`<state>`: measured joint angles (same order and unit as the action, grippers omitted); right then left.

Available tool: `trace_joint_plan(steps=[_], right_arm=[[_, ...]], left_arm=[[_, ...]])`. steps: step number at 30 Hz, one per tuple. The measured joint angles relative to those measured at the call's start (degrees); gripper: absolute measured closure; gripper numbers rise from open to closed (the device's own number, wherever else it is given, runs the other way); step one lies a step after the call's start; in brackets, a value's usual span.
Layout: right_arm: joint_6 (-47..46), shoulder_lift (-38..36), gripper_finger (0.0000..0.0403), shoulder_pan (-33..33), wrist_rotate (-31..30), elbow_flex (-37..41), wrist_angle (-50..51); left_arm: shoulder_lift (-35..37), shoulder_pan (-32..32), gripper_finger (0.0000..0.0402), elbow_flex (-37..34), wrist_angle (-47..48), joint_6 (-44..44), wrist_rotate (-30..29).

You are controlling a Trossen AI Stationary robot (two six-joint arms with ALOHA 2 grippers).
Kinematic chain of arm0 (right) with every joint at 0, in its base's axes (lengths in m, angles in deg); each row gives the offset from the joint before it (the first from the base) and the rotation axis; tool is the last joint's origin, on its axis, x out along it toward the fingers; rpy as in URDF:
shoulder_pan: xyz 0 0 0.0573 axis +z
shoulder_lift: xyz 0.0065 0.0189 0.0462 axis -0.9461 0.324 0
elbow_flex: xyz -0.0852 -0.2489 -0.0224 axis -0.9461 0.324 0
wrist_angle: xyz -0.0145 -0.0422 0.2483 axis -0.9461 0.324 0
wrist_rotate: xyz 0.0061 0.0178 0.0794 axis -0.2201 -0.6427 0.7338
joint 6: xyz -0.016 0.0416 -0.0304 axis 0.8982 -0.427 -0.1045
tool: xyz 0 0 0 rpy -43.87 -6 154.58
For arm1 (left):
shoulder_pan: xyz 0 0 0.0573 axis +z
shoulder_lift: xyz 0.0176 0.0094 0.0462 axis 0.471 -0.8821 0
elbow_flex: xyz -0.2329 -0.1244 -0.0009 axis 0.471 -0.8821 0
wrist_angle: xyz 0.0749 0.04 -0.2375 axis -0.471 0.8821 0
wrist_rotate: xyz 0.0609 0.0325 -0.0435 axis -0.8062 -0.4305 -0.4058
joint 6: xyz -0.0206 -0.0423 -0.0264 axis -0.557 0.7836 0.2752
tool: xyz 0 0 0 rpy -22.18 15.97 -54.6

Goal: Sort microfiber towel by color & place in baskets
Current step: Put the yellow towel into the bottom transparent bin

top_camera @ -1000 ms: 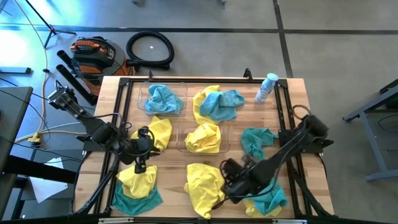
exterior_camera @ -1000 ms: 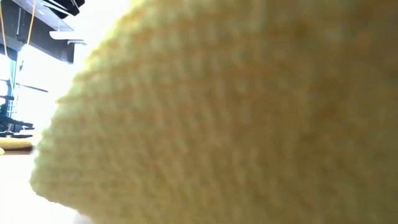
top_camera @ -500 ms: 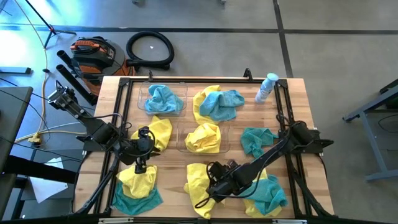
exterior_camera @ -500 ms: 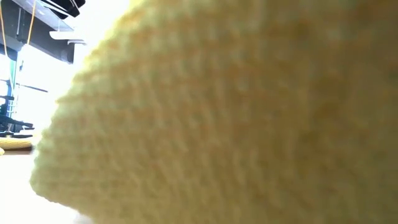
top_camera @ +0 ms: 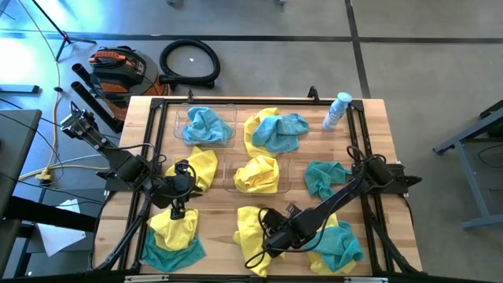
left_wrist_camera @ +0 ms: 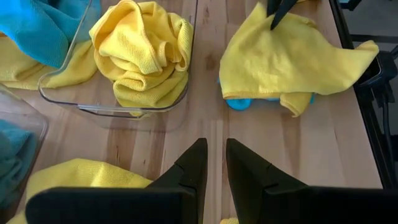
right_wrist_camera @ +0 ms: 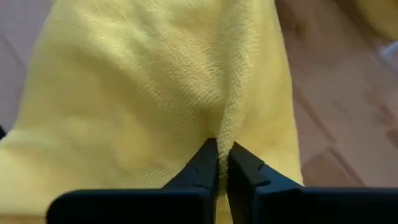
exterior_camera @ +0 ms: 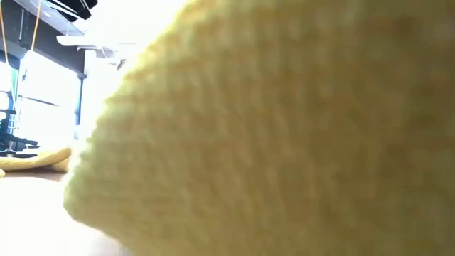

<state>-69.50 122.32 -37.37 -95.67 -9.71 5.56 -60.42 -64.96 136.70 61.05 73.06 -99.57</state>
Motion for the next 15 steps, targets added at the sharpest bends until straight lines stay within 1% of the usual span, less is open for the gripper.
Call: trace_joint_plan(steps=[3,6,10,15], right_arm=[[0.88,0.0,0.0379,0.02,-2.38,-5.7,5.97],[3.79,0.0,0.0394,0.53,-6.23,-13.63,14.39],[5.71,0.0,0.0394,0.93,-15.3,-25.77,24.82],[11.45,-0.08,0.04,0.55,-26.06,-38.6,33.21]], left_arm=[[0.0,0.01,0.0355,0.0,0.0,-0.01,0.0],[0.0,0.02,0.0355,0.0,0.0,-0.01,0.0],[0.0,0.02,0.0355,0.0,0.01,-0.03,-0.02],[0.0,0.02,0.0355,0.0,0.0,-0.01,-0.02]])
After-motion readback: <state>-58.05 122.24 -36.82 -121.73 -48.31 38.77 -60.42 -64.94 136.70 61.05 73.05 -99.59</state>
